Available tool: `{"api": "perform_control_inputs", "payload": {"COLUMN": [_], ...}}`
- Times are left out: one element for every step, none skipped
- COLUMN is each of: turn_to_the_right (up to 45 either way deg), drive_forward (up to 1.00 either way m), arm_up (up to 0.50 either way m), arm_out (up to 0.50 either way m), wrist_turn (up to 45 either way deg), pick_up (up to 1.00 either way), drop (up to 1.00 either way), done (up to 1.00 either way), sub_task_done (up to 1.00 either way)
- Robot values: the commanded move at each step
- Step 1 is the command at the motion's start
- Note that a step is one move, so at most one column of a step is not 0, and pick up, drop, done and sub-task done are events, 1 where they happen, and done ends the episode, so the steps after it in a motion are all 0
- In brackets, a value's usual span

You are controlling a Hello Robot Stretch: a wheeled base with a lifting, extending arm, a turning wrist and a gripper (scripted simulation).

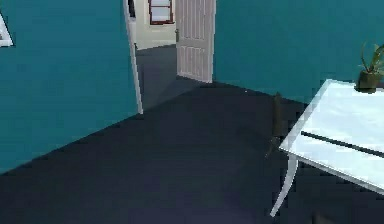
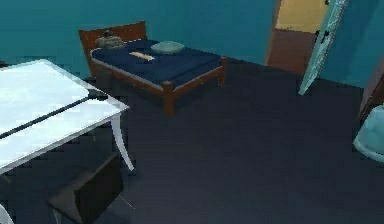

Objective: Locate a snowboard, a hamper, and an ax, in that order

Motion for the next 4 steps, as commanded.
{"api": "perform_control_inputs", "payload": {"turn_to_the_right": [0.0, 0.0, 6.0, 0.0], "drive_forward": [1.00, 1.00, 0.00, 0.45], "arm_up": [0.00, 0.00, 0.00, 0.00], "arm_out": [0.00, 0.00, 0.00, 0.00], "wrist_turn": [0.0, 0.0, 0.0, 0.0], "pick_up": [0.00, 0.00, 0.00, 0.00], "drop": [0.00, 0.00, 0.00, 0.00], "done": [0.00, 0.00, 0.00, 0.00], "sub_task_done": [0.00, 0.00, 0.00, 0.00]}}
